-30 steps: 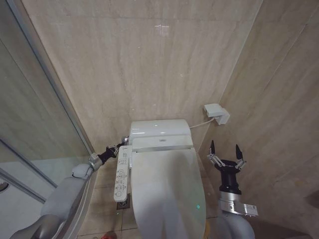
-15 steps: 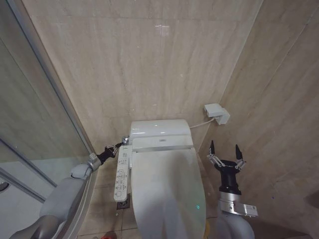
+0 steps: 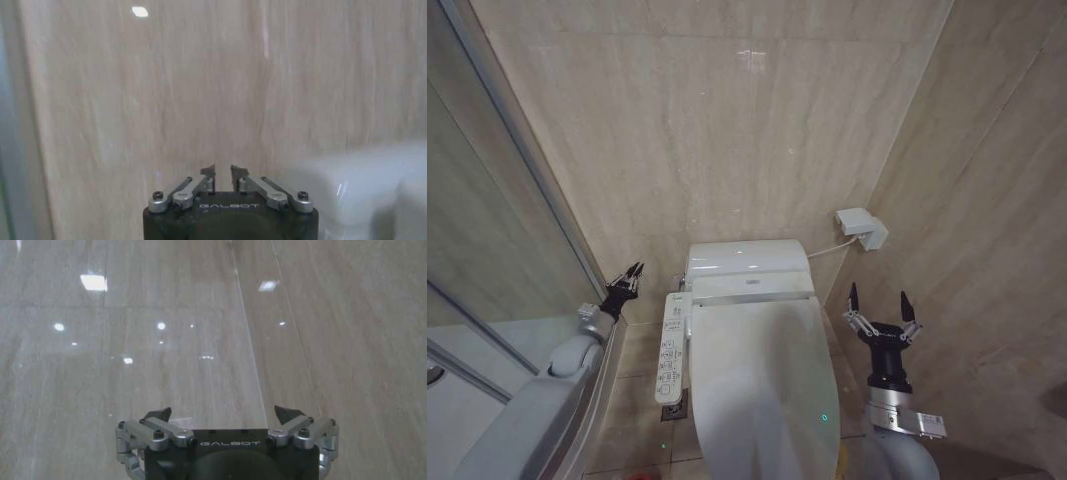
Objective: Open the toilet lid, clean the toilet bowl with a toilet brush, close the toilet lid, and flush.
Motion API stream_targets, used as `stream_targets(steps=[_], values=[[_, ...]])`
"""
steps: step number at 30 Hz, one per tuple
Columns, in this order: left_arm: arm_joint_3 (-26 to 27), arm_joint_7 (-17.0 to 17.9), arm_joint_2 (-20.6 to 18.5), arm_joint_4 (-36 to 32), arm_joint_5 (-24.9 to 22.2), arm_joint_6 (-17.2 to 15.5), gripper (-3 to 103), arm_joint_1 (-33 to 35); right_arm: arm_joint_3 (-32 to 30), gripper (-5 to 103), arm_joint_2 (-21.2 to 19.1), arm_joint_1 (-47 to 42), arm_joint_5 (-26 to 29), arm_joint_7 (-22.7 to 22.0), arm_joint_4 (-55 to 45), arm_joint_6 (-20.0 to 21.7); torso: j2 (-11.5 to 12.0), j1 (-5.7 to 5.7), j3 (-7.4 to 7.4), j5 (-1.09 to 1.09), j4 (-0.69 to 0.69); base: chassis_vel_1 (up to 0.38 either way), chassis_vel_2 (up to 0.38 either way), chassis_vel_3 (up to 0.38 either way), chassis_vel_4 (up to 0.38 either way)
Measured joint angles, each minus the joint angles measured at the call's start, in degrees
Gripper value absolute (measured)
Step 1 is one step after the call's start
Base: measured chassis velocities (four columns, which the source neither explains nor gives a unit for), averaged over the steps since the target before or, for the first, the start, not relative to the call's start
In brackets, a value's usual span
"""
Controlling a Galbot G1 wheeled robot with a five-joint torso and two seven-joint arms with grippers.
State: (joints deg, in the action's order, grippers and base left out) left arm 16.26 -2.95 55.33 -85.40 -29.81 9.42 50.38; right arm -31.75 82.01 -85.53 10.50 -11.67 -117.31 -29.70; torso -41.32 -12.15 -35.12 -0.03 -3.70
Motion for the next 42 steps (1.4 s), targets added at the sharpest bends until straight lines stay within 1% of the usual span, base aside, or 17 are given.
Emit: stream_targets(steps=[2,3,4,5,7,11,12,13,15,18,19,24,27,28,31,37,42], values=[[1.6,2.9,-0.4,-5.9,-0.5,-2.2,10,3.6,0.0,100,0.0,-0.1,-0.1,0.0,0.0,0.0,0.0,0.01,0.0,-0.04,0.03,0.0,0.0,0.0,0.0],[1.6,2.9,-0.4,-5.9,-0.5,-2.2,10,3.6,0.0,100,0.0,-0.1,-0.1,0.0,0.0,0.0,0.0,0.01,0.0,-0.04,0.03,0.0,0.0,0.0,0.0],[2.7,5.1,-0.4,-11.0,-0.3,-4.0,10,6.6,0.0,100,0.1,-0.3,-0.3,0.0,0.0,0.0,0.0,0.0,-0.01,0.04,0.01,0.0,0.0,0.0,0.0],[3.4,6.4,-0.5,-13.9,0.2,-4.9,37,8.4,0.0,100,0.2,-0.3,-0.4,0.0,0.0,0.0,0.0,0.0,-0.01,0.01,0.01,0.0,0.0,0.0,0.0],[4.2,7.8,-0.5,-16.7,0.6,-5.9,37,10.3,0.0,100,0.3,-0.3,-0.6,0.0,0.0,0.0,0.0,0.0,0.0,-0.03,0.0,0.0,0.0,0.0,0.0],[8.6,14.8,0.1,-28.8,1.0,-10.6,37,20.2,0.1,100,0.5,-0.2,-1.2,0.0,-0.1,0.0,0.0,0.01,0.0,-0.02,0.03,0.0,0.0,0.0,0.0],[8.6,14.8,0.1,-28.8,1.0,-10.6,37,20.2,0.1,100,0.5,-0.2,-1.2,0.0,-0.1,0.0,0.0,0.01,0.0,-0.02,0.03,0.0,0.0,0.0,0.0],[9.6,16.3,0.4,-31.3,0.7,-11.8,64,22.2,0.1,100,0.4,-0.2,-1.2,0.0,-0.1,0.1,0.0,0.01,-0.01,-0.01,0.04,0.0,0.0,0.0,0.0],[10.6,17.6,0.7,-33.8,0.2,-13.0,64,23.9,0.1,100,0.4,-0.1,-1.3,0.0,-0.1,0.1,0.0,0.0,-0.01,0.0,0.03,0.0,0.0,0.0,0.0],[13.5,20.4,2.7,-42.4,-0.7,-15.6,64,29.6,0.0,100,0.3,-0.1,-1.4,0.0,0.0,0.1,0.0,0.0,-0.01,-0.01,0.02,0.0,0.0,0.0,0.0],[14.2,20.7,3.3,-44.6,-0.6,-15.8,91,31.2,0.0,100,0.3,-0.2,-1.4,0.0,-0.1,0.1,0.0,0.0,-0.01,0.0,0.01,0.0,0.0,0.0,0.0],[15.1,21.4,5.8,-49.9,1.6,-15.7,91,36.4,-0.4,100,0.5,-0.4,-1.4,-0.1,-0.3,0.1,0.0,0.0,0.0,-0.01,0.02,0.0,0.0,0.0,0.0],[15.1,21.3,7.8,-50.9,3.8,-13.9,91,38.4,-0.7,100,0.6,-0.7,-1.3,-0.2,-0.4,0.1,0.0,0.0,0.0,-0.01,0.02,0.0,0.0,0.0,0.0],[14.9,21.2,8.7,-51.0,4.6,-13.0,100,39.0,-0.8,100,0.6,-0.8,-1.3,-0.3,-0.4,0.1,0.0,0.0,-0.01,-0.01,0.02,0.0,0.0,0.0,0.0],[14.5,20.9,11.1,-51.0,5.5,-10.9,100,40.1,-0.8,100,0.6,-1.3,-1.2,-0.3,-0.8,0.3,0.0,0.0,-0.01,0.0,0.02,0.0,0.0,0.0,0.0],[14.5,19.4,12.0,-50.3,6.7,-7.0,100,41.6,-1.1,100,0.7,-2.1,-2.6,0.2,-1.8,0.3,0.0,-0.01,-0.01,0.0,0.02,0.0,0.0,0.0,0.0],[14.5,18.5,11.9,-50.4,7.0,-6.3,100,42.0,-1.1,100,1.2,-2.4,-2.8,0.4,-2.2,0.1,0.0,-0.02,-0.02,0.0,0.01,0.053,-0.08,-0.075,0.072]])
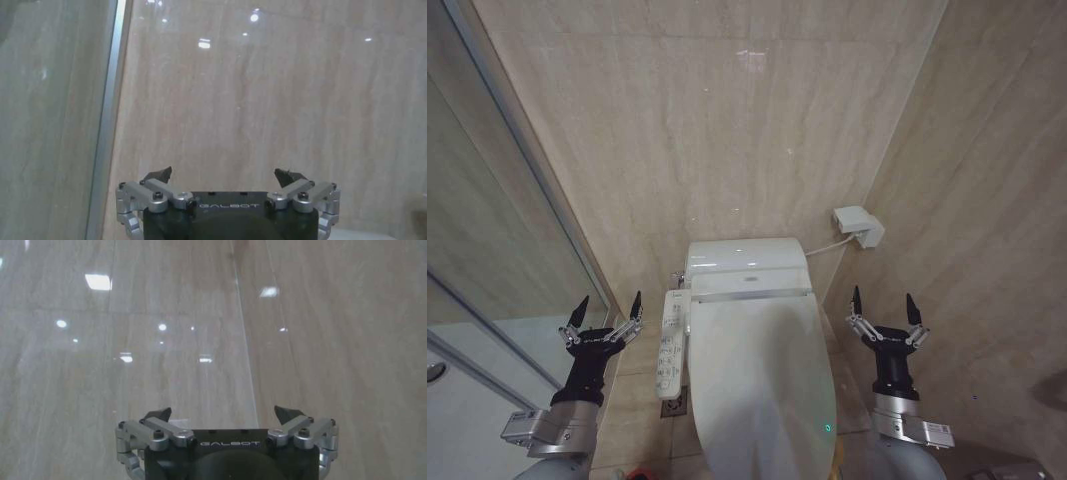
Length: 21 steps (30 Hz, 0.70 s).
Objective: Open the toilet lid, clean the toilet bowl with a toilet brush, close the toilet lid, and flush.
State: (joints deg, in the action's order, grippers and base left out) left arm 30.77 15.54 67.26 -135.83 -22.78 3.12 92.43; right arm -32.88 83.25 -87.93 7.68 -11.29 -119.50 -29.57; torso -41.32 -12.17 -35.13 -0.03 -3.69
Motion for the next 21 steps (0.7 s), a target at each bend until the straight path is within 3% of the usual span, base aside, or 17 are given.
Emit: stream_targets(steps=[9,21], values=[[0.0,-1.2,0.0,-0.6,0.4,0.4,100,0.8,0.1,100,0.7,-0.9,-0.2,0.1,-1.0,-0.3,0.0,0.03,0.01,0.0,0.02,0.175,-0.196,-0.182,0.209],[0.0,-2.4,-0.2,-0.5,0.6,0.4,100,0.7,0.0,100,1.2,-0.3,-0.3,0.0,0.2,-0.8,0.0,0.02,0.01,0.0,0.01,0.299,-0.299,-0.299,0.289]])
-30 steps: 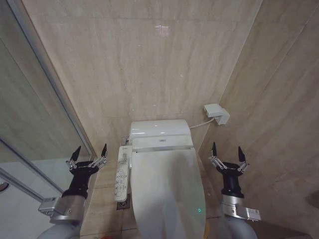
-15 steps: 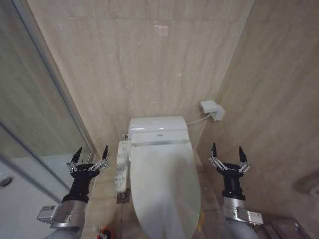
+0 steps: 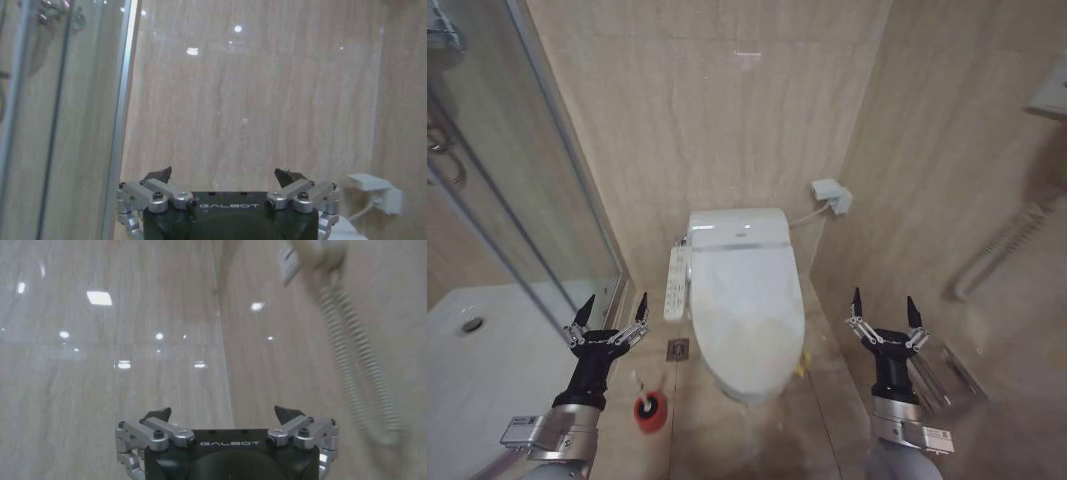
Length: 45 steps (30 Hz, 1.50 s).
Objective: Open the toilet lid, clean the toilet bowl with a toilet brush, close the toilet lid, and flush.
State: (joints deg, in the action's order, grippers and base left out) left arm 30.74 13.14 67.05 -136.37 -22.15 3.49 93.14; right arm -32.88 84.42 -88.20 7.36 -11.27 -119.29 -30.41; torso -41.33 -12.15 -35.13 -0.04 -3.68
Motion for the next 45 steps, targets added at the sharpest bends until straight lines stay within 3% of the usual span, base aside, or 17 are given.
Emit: stream_targets(steps=[2,4,5,7,10,12,15,27,45], values=[[-0.2,-0.1,-0.1,0.3,0.0,0.0,100,-0.2,-0.1,100,0.0,0.2,0.0,0.0,0.2,0.0,0.0,0.02,0.01,0.06,-0.01,0.358,-0.364,-0.362,0.358],[-0.5,-0.3,-0.2,0.8,0.0,0.0,100,-0.6,-0.2,100,0.0,0.5,0.0,0.0,0.7,-0.4,0.0,0.01,-0.01,-0.07,0.0,0.376,-0.372,-0.358,0.372],[-0.7,-0.3,-0.2,1.4,0.0,0.0,100,-1.1,-0.3,100,0.1,0.7,0.0,0.0,1.2,-0.9,0.0,0.02,0.01,0.05,-0.01,0.34,-0.376,-0.335,0.35],[-1.1,-0.4,-0.2,1.9,-0.1,0.0,100,-1.5,-0.3,100,0.1,0.9,-0.1,0.1,1.5,-1.3,0.0,0.05,0.02,0.07,0.0,0.284,-0.332,-0.309,0.35],[-1.7,-0.5,-0.4,2.8,-0.1,0.0,100,-2.3,-0.3,100,0.3,1.0,-0.1,0.2,2.0,-1.6,0.0,0.05,0.01,-0.07,-0.02,0.217,-0.26,-0.298,0.235],[-2.3,-0.5,-0.5,3.9,-0.1,0.0,100,-3.1,-0.3,100,0.4,1.1,-0.2,0.2,2.2,-1.7,0.0,0.06,0.03,0.07,0.0,0.152,-0.127,-0.187,0.158],[-2.8,-0.5,-0.7,4.7,-0.2,0.0,100,-3.9,-0.4,100,0.6,1.3,-0.3,0.3,2.4,-1.8,0.0,0.05,0.02,-0.03,0.01,0.08,-0.008,-0.041,0.073],[-4.0,-0.5,-1.5,7.5,-1.2,0.8,100,-6.9,-0.5,100,2.0,1.5,-1.6,0.2,3.5,-1.8,0.0,-0.01,0.0,0.01,-0.01,-0.05,0.04,0.05,-0.029],[-3.4,-0.5,0.0,5.6,-1.7,1.9,100,-5.5,-1.5,100,2.1,-0.8,-0.1,-0.2,1.5,-1.2,0.0,0.01,0.0,0.0,-0.01,0.0,0.0,0.0,0.0]])
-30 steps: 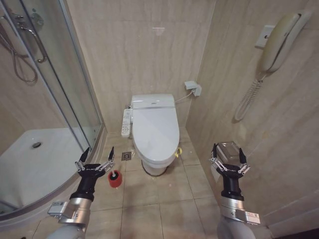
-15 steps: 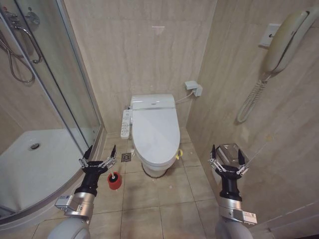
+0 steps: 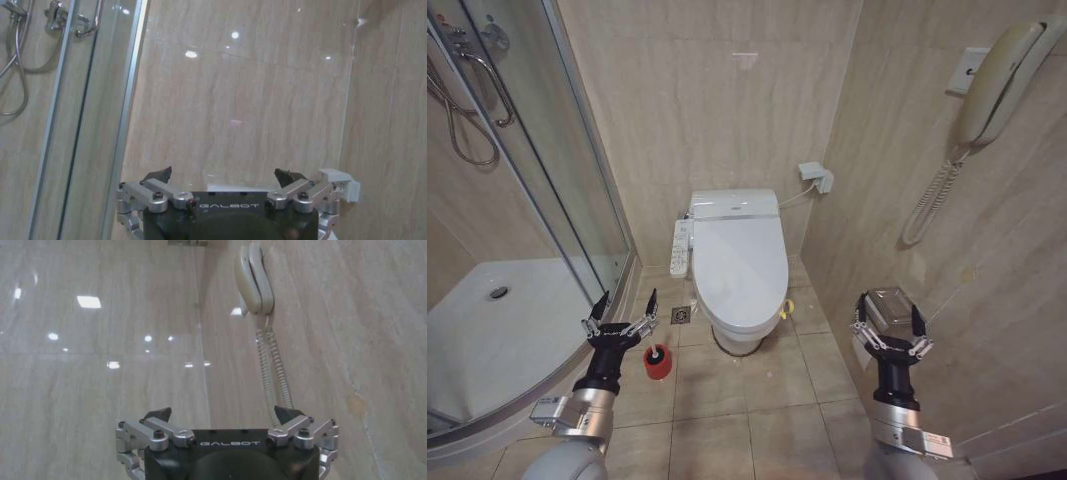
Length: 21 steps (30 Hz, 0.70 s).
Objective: Open the toilet lid, clean the toilet bowl with a toilet brush, close the toilet lid, and flush.
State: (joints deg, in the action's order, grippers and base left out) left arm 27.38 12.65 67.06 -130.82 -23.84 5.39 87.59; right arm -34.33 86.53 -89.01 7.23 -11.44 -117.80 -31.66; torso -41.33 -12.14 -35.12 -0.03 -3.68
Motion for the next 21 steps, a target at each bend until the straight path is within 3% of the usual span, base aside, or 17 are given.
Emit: stream_targets(steps=[21], values=[[-0.3,0.5,2.9,1.4,1.6,-0.5,100,2.1,-0.1,100,-0.1,0.0,0.1,-0.1,-0.1,0.1,0.0,0.0,0.0,0.0,0.01,0.0,0.0,0.0,0.0]])
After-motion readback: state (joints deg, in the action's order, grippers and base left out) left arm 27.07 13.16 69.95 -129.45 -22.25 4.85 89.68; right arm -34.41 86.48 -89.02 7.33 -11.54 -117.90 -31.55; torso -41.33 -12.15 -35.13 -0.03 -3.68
